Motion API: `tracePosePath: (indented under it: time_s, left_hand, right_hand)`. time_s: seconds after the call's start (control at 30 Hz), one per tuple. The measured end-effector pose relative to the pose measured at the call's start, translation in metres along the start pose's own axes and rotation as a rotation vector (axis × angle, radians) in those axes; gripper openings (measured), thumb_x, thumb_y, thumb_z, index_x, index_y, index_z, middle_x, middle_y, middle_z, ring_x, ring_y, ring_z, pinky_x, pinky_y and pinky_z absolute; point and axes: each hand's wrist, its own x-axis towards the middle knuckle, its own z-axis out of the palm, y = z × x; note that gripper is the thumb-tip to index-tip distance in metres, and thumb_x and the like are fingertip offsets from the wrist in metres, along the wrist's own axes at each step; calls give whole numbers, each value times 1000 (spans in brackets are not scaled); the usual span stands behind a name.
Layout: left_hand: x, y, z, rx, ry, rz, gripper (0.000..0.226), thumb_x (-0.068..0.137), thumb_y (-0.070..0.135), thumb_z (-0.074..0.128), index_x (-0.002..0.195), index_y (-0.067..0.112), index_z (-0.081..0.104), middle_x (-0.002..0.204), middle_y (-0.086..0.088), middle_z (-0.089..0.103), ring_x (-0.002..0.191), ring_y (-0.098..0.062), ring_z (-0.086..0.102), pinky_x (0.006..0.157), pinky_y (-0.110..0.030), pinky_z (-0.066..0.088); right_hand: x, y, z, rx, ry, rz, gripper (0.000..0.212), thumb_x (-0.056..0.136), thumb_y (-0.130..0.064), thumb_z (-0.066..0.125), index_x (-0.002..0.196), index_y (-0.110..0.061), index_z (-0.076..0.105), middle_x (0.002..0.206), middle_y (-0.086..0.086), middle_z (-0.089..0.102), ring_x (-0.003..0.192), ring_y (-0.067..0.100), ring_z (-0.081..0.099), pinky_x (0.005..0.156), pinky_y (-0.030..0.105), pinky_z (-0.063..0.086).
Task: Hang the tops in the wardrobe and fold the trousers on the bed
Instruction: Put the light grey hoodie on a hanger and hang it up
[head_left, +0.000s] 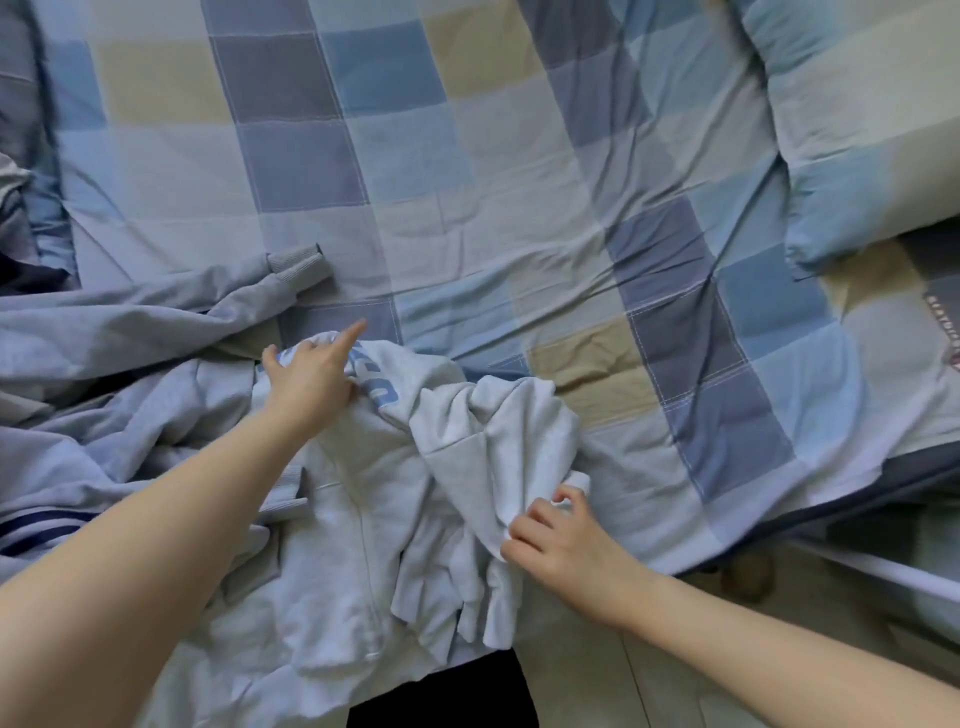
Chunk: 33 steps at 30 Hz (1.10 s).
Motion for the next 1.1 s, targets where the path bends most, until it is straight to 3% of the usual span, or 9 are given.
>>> tracePosePath:
  time_s: [0.1,0.2,0.4,0.57,0.7,0.8,0.87,1.0,1.1]
  left_hand:
    - [-5,-7,6,23,21,59,36,95,17,44,116,30,70,119,-1,64,121,-24,47,107,-52,19]
    - [-31,7,8,-278,204,69,39,82,27,39,92,19,76,96,-3,67,101,-26,57,93,-48,29]
    - [-137,37,38,-482,290,346,24,84,37,48,76,25,67,70,19,48,73,-6,49,82,-42,35]
    - [-172,40,53,-574,57,324,28,81,43,51,65,25,65,57,16,46,60,-6,50,67,-33,38]
    - [-178,37,43,-86,-291,265,29,90,36,46,67,19,51,68,0,50,89,-23,60,79,-33,35]
    - [-177,31,34,12,-459,149,23,89,39,47,84,23,63,86,2,61,100,-23,60,79,-33,38]
    - [-173,25,26,-117,-409,64,23,88,38,50,79,24,65,83,1,64,92,-26,63,70,-31,42]
    - [-147,14,4,-475,177,-162,22,92,30,57,109,22,68,97,-6,66,94,-31,62,82,-39,48]
    - [-115,7,0,-630,88,-246,52,90,49,58,129,15,58,123,-8,64,114,-30,58,99,-44,44]
  right_hand:
    - [-12,28,5,-11,-394,50,35,59,-6,55,91,-19,58,86,1,57,74,23,58,64,34,44]
    - [0,45,-7,140,-655,246,35,82,-18,54,116,-17,50,116,7,53,108,29,52,81,38,42]
    - [76,71,-23,498,117,839,20,93,-23,47,110,-14,50,110,7,54,106,27,49,87,39,43]
    - [116,66,-1,548,-375,866,76,89,-58,48,147,-14,25,149,12,34,139,31,24,111,44,23]
    - [115,38,9,408,-564,766,44,92,-48,47,124,-18,45,129,5,52,127,29,32,97,49,26]
    - [102,16,12,348,-412,723,18,96,-32,43,112,-24,47,111,-1,58,116,26,37,89,44,25]
    - [84,3,16,262,-240,656,12,94,-26,50,106,-28,49,100,-7,58,105,24,43,87,43,27]
    - [47,-23,19,263,21,602,25,81,-24,63,99,-35,49,83,-14,58,81,20,50,75,37,28]
    - [40,-42,-8,487,173,663,20,86,-33,44,105,-38,46,89,-16,60,84,15,44,72,32,22]
